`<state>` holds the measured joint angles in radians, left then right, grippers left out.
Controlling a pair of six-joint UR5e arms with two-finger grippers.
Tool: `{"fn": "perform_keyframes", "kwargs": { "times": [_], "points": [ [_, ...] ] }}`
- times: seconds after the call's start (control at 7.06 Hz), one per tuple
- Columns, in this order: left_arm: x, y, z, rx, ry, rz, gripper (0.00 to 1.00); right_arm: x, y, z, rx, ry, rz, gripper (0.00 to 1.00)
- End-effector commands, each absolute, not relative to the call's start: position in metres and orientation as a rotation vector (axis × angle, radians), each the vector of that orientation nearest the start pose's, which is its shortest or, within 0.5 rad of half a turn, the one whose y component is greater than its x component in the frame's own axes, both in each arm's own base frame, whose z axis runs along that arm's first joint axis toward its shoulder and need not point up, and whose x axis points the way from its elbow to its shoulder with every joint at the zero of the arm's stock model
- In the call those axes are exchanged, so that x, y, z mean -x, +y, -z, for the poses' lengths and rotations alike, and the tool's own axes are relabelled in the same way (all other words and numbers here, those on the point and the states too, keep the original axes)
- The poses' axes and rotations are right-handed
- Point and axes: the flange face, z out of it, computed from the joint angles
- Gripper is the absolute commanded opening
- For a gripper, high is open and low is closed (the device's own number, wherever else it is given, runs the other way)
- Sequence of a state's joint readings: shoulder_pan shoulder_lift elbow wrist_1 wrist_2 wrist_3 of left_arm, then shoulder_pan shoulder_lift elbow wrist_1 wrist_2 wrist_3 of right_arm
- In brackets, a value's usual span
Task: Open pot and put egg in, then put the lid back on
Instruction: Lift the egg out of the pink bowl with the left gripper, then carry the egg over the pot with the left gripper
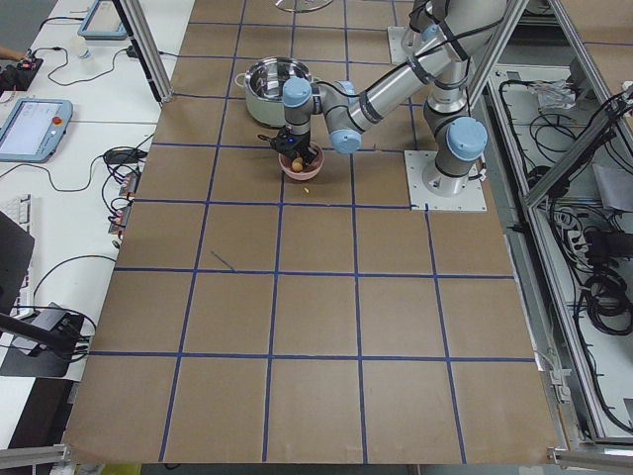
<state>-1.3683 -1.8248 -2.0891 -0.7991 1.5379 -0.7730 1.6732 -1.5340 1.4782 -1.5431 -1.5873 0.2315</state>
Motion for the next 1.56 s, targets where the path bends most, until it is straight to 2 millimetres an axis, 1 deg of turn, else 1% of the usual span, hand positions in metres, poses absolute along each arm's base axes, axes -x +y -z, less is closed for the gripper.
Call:
{"fn": "perform_keyframes", "kwargs": {
  "times": [0.0, 0.14, 0.28, 0.42, 0.71, 0.85, 0.99, 1.13, 1.28, 1.42],
  "points": [
    [0.034, -0.533, -0.246, 1.477, 2.817, 0.022, 0.15, -0.183, -0.494, -0.512, -0.201, 3.145, 0.052, 0.14],
    [0.045, -0.549, -0.274, 1.436, 2.851, 0.074, 0.15, -0.185, -0.493, -0.512, -0.198, 3.145, 0.052, 0.14],
    [0.067, -0.560, -0.296, 1.382, 2.893, 0.114, 0.15, -0.186, -0.493, -0.512, -0.198, 3.145, 0.052, 0.14],
    [0.099, -0.568, -0.316, 1.306, 2.943, 0.161, 0.15, -0.182, -0.494, -0.510, -0.206, 3.148, 0.048, 0.14],
    [0.169, -0.573, -0.356, 1.191, 3.020, 0.239, 0.15, -0.182, -0.494, -0.510, -0.199, 3.149, 0.048, 0.15],
    [0.191, -0.574, -0.360, 1.140, 3.048, 0.253, 0.15, -0.182, -0.493, -0.511, -0.199, 3.148, 0.052, 0.15],
    [0.199, -0.573, -0.356, 1.095, 3.051, 0.254, 0.15, -0.182, -0.494, -0.510, -0.201, 3.146, 0.052, 0.15],
    [0.210, -0.573, -0.349, 1.061, 3.068, 0.240, 0.15, -0.181, -0.494, -0.511, -0.201, 3.149, 0.055, 0.15],
    [0.235, -0.566, -0.340, 0.995, 3.087, 0.217, 0.15, -0.182, -0.494, -0.508, -0.201, 3.148, 0.048, 0.15],
    [0.243, -0.569, -0.331, 0.993, 3.093, 0.226, 0.15, -0.182, -0.494, -0.506, -0.201, 3.149, 0.041, 0.15]
  ]
}}
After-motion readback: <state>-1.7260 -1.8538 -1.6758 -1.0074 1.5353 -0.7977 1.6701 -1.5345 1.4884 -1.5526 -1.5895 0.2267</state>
